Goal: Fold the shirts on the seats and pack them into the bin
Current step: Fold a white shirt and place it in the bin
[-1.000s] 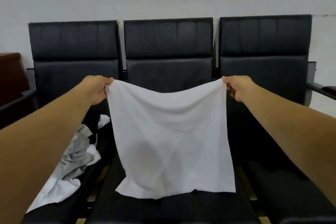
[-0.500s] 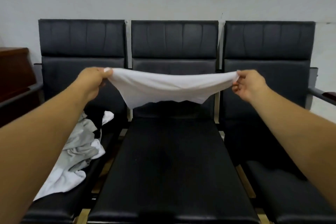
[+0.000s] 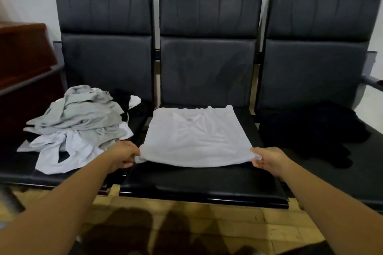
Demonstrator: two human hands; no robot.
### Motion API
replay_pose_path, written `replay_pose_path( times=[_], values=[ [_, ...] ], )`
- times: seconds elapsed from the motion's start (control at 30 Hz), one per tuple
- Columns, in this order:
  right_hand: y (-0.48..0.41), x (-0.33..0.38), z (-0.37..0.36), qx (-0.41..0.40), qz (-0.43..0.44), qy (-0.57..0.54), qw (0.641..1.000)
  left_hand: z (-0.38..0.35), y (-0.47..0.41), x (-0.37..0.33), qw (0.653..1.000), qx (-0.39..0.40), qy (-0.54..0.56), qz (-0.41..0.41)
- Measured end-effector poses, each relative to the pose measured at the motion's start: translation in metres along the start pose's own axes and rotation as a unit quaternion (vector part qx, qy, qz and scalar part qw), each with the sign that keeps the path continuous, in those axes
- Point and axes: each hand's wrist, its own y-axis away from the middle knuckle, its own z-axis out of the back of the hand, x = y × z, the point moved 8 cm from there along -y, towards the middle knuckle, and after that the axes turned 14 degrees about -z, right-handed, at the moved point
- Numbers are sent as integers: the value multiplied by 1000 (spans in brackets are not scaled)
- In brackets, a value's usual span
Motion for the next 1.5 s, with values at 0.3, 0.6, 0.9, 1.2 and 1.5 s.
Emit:
replay_pose_path(
  times=[0.3, 0.6, 0.9, 1.2, 1.5],
  values=[
    [9, -12, 9, -67, -65, 301, 949, -5, 0, 5, 974, 9, -226, -8],
    [40, 18, -68, -188, 313, 497, 787, -82, 0, -38, 843, -17, -420, -336],
    [12, -43, -85, -149, 204, 649, 718, -103, 3, 7, 828, 158, -514, -158],
    [23, 11, -72, -166, 251, 573, 762, -98, -1, -57, 864, 58, -432, -251],
    [-86, 68, -98, -132, 237, 624, 733, -130, -124, -58, 821, 108, -504, -247]
  ],
)
